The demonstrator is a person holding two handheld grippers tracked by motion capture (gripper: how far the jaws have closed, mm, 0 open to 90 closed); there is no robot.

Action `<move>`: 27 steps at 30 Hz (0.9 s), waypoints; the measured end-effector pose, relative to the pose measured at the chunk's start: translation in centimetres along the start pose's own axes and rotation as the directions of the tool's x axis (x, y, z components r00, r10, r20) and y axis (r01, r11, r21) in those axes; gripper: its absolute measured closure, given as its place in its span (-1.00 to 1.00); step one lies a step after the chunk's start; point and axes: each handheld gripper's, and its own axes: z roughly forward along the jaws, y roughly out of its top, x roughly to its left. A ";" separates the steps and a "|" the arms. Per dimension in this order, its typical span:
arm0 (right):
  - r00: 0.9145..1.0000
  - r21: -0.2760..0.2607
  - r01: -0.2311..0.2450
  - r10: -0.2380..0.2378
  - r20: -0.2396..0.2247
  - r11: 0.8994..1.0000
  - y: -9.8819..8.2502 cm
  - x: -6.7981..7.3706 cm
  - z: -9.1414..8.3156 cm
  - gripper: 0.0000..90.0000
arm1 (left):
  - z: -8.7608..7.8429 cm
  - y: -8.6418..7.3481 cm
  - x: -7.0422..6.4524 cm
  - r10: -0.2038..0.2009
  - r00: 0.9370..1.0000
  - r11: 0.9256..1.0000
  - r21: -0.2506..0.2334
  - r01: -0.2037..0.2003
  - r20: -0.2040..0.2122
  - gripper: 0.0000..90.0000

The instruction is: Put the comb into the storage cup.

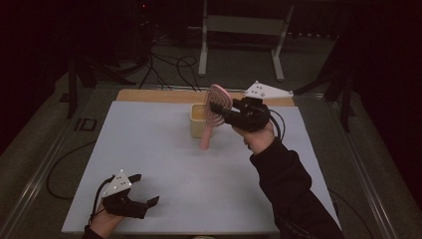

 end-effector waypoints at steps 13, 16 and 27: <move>0.999 -0.032 0.000 0.001 0.033 0.999 2.2 -0.9 0.7 0.43 | -0.2 0.0 0.0 -0.004 1.000 1.000 -0.010 0.004 0.005 -0.99; 0.999 -0.036 -0.004 0.006 0.036 0.999 2.4 -1.0 0.8 0.43 | -0.2 0.0 0.0 -0.004 1.000 1.000 -0.012 0.004 0.005 -0.99; 0.995 -0.040 0.010 -0.006 0.097 0.999 3.2 -1.9 2.2 0.43 | -0.3 0.0 0.0 -0.001 1.000 1.000 -0.013 0.001 0.015 -0.99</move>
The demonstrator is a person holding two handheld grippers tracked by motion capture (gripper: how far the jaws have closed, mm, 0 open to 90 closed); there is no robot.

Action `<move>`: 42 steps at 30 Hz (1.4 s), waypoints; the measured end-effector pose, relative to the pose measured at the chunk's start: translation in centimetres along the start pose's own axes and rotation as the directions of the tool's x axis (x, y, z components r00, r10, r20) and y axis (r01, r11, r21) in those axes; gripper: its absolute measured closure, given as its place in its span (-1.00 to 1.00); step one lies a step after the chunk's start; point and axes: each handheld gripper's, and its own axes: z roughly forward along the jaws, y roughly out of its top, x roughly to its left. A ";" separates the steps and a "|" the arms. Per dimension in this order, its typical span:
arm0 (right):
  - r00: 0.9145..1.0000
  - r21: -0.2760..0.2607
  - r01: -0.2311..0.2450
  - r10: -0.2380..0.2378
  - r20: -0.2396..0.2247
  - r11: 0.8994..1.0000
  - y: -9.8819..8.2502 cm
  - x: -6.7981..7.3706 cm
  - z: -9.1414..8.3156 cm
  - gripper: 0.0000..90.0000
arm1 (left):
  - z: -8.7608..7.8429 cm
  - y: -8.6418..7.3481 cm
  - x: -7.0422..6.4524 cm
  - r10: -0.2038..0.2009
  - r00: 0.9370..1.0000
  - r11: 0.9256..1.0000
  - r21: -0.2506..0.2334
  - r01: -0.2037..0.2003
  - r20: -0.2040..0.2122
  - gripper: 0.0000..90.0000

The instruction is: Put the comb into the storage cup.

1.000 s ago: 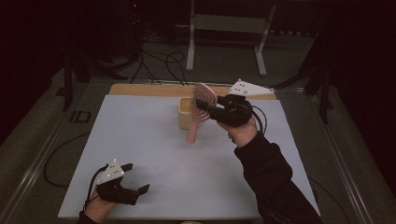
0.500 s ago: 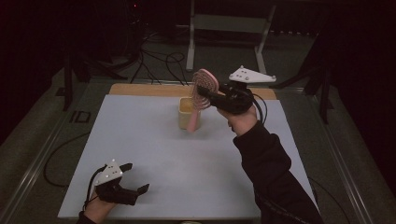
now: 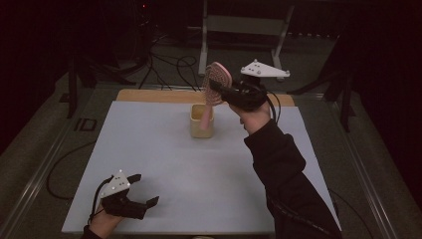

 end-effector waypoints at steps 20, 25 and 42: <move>0.996 -0.045 -0.017 0.021 0.087 0.999 0.5 -1.7 2.6 0.43 | -0.2 0.0 0.0 -0.006 1.000 1.000 -0.012 0.006 0.007 -0.99; 0.990 -0.090 -0.036 0.048 0.136 0.995 0.0 -2.1 3.0 0.43 | -0.2 0.1 -0.2 0.007 1.000 1.000 -0.006 -0.007 0.008 -0.99; 0.982 -0.066 -0.029 0.041 0.184 0.997 -2.9 -3.4 6.3 0.43 | -0.3 0.1 -0.1 0.004 1.000 1.000 -0.012 -0.004 0.005 -0.99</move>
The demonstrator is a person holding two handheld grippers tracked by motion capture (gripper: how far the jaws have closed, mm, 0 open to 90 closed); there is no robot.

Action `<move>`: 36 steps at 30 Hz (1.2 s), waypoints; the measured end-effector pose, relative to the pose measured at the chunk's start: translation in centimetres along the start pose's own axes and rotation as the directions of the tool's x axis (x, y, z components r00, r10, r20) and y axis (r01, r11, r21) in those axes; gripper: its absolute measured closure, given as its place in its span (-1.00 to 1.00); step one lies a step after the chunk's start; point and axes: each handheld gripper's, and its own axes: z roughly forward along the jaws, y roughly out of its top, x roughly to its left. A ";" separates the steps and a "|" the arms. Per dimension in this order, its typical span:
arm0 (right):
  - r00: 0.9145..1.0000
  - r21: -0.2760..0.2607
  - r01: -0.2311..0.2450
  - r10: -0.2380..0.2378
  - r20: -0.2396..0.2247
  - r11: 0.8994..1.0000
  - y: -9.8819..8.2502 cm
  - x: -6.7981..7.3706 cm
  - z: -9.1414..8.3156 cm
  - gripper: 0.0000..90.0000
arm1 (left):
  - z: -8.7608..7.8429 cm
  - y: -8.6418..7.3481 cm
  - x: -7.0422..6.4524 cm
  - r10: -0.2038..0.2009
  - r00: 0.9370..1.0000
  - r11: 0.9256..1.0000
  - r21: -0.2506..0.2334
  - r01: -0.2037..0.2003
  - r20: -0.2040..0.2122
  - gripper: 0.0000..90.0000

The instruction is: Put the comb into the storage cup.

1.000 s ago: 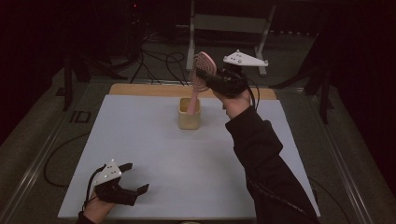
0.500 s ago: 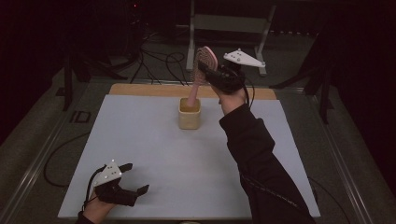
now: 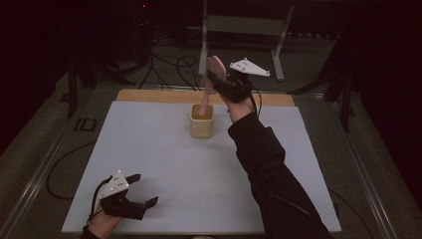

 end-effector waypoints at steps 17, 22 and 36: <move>0.999 0.032 -0.032 0.032 -0.006 0.999 -2.4 -0.4 1.5 0.43 | -0.2 0.1 -0.1 0.009 1.000 1.000 -0.009 -0.009 -0.005 -0.99; 0.999 0.042 -0.034 0.035 -0.005 0.999 -2.9 -0.5 1.8 0.43 | -0.2 0.0 -0.2 0.010 1.000 1.000 -0.008 -0.010 -0.005 -0.99; 0.997 0.077 -0.075 0.076 -0.008 0.994 -5.3 -0.7 3.1 0.43 | -0.2 0.1 -0.1 0.014 1.000 1.000 -0.007 -0.014 -0.008 -0.99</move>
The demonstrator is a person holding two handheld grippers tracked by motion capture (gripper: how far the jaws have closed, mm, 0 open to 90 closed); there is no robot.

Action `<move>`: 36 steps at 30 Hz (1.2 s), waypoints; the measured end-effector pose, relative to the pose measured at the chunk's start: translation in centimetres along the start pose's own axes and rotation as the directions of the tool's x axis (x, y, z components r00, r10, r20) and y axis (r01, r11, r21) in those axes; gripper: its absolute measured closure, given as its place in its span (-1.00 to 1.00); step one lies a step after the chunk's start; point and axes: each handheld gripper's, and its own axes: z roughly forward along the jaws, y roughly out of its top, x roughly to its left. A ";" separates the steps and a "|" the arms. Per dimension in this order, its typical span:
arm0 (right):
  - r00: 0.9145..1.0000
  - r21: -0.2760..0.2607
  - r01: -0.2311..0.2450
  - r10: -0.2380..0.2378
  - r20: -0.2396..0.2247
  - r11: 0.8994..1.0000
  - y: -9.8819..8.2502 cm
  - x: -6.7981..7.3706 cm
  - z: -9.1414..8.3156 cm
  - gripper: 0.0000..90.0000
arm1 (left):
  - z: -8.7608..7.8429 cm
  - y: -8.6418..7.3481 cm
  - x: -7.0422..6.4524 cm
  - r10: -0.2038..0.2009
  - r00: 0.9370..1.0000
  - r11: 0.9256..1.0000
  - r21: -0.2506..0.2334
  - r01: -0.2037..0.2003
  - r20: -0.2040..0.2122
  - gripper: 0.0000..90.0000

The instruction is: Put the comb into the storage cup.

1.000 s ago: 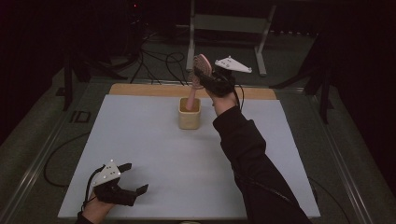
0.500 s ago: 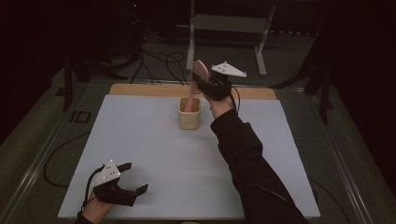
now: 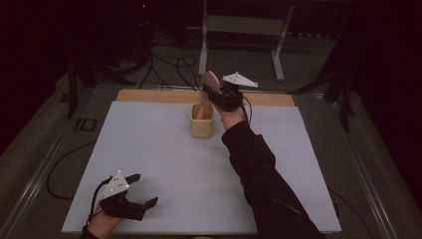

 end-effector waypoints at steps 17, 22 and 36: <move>0.999 0.046 -0.044 0.045 -0.009 0.998 -2.3 -0.1 1.3 0.43 | 0.0 -0.1 0.0 0.006 1.000 1.000 0.005 -0.006 0.003 -0.99; 0.998 0.054 -0.068 0.069 -0.007 0.996 -2.9 -0.4 1.5 0.43 | 0.1 -0.1 0.0 0.001 1.000 1.000 0.001 -0.001 0.004 -0.99; 0.995 0.085 -0.096 0.096 0.010 0.992 -3.1 -2.0 1.2 0.38 | 0.2 -0.2 0.0 -0.003 1.000 1.000 0.008 0.003 0.009 -0.99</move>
